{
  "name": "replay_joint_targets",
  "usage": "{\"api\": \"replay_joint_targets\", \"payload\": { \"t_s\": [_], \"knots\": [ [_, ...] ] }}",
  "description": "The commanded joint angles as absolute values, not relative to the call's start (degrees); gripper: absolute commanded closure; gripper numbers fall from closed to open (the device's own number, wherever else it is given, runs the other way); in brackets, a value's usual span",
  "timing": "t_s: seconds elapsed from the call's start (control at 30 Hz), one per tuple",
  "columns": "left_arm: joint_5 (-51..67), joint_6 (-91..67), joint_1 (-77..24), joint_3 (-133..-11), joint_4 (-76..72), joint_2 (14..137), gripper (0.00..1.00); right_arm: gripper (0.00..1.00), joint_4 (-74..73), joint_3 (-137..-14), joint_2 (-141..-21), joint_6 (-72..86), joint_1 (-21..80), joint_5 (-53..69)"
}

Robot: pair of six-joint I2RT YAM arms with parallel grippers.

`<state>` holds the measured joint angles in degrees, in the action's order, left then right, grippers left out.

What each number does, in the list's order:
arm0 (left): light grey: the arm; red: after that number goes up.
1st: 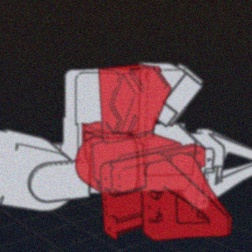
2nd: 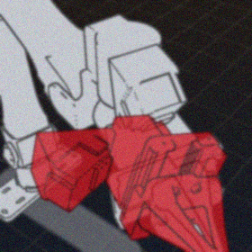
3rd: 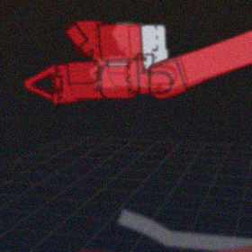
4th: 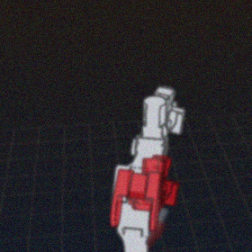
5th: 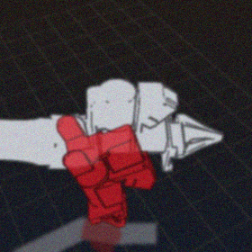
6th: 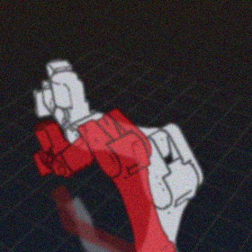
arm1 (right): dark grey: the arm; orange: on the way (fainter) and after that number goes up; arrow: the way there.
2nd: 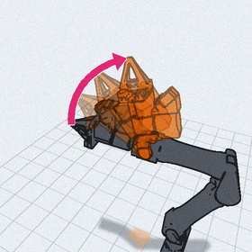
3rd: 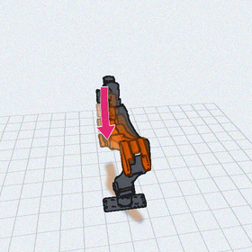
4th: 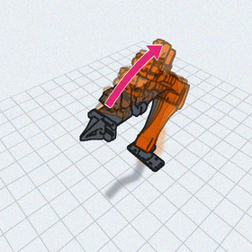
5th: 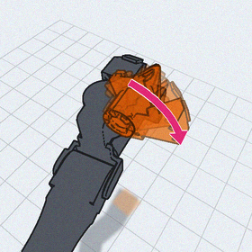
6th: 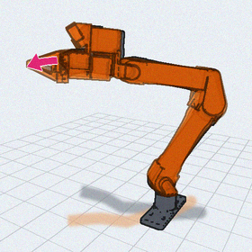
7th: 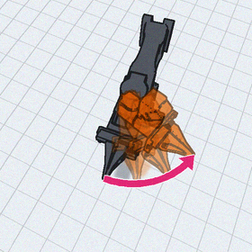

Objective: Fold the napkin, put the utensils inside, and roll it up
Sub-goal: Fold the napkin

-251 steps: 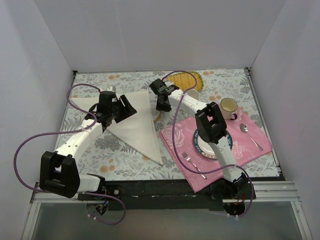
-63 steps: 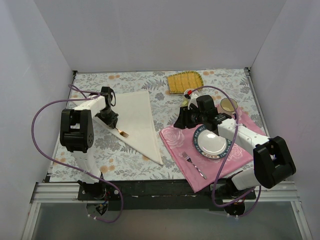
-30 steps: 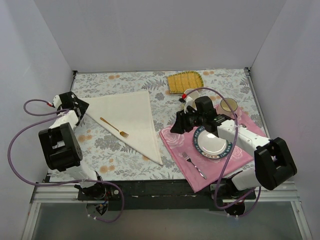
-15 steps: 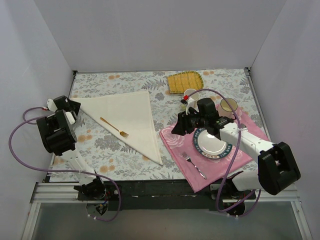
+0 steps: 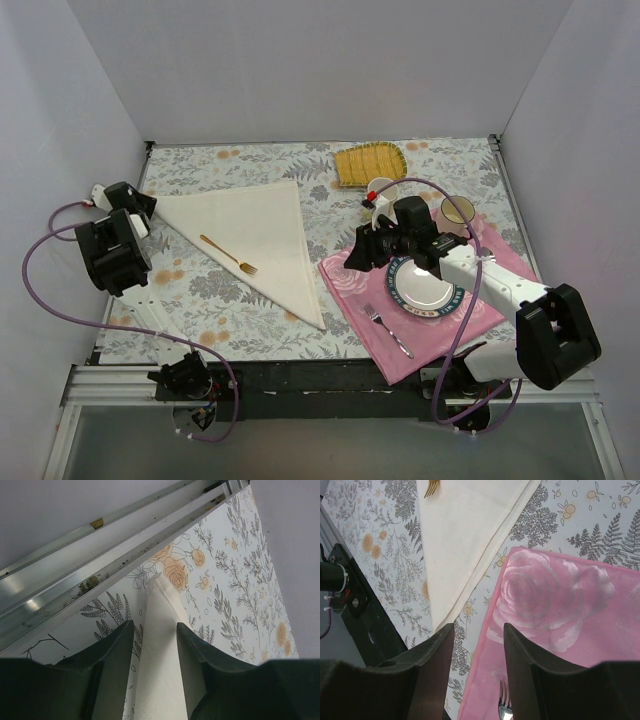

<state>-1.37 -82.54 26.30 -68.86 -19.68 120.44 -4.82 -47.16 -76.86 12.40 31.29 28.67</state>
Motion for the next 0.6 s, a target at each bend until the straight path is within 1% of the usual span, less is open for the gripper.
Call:
{"api": "replay_joint_targets", "payload": {
  "t_s": [0.0, 0.07, 0.1, 0.17, 0.33, 0.57],
  "knots": [
    [-1.06, -78.32, 27.07, -71.45, -15.47, 121.46, 0.64, 0.48, -5.19, -50.01, -76.82, 12.48, 31.38, 28.65],
    [1.65, -77.52, 27.07, -72.24, -16.34, 121.73, 0.69, 0.48, -5.27, -50.18, -77.08, 12.74, 31.46, 28.83],
    [2.37, -76.91, 27.07, -72.68, -16.35, 122.25, 0.75, 0.48, -5.1, -50.36, -77.17, 13.01, 31.38, 29.0],
    [3.25, -76.46, 27.07, -73.3, -16.17, 122.34, 0.8, 0.48, -5.19, -50.54, -77.34, 13.36, 31.38, 29.18],
    [3.43, -74.88, 26.81, -72.6, -17.4, 120.06, 0.88, 0.48, -5.27, -50.71, -77.26, 13.71, 31.38, 29.09],
    [0.71, -74.36, 24.35, -69.79, -15.65, 111.72, 0.91, 0.48, -4.13, -49.75, -77.61, 14.33, 31.46, 30.4]
  ]
}}
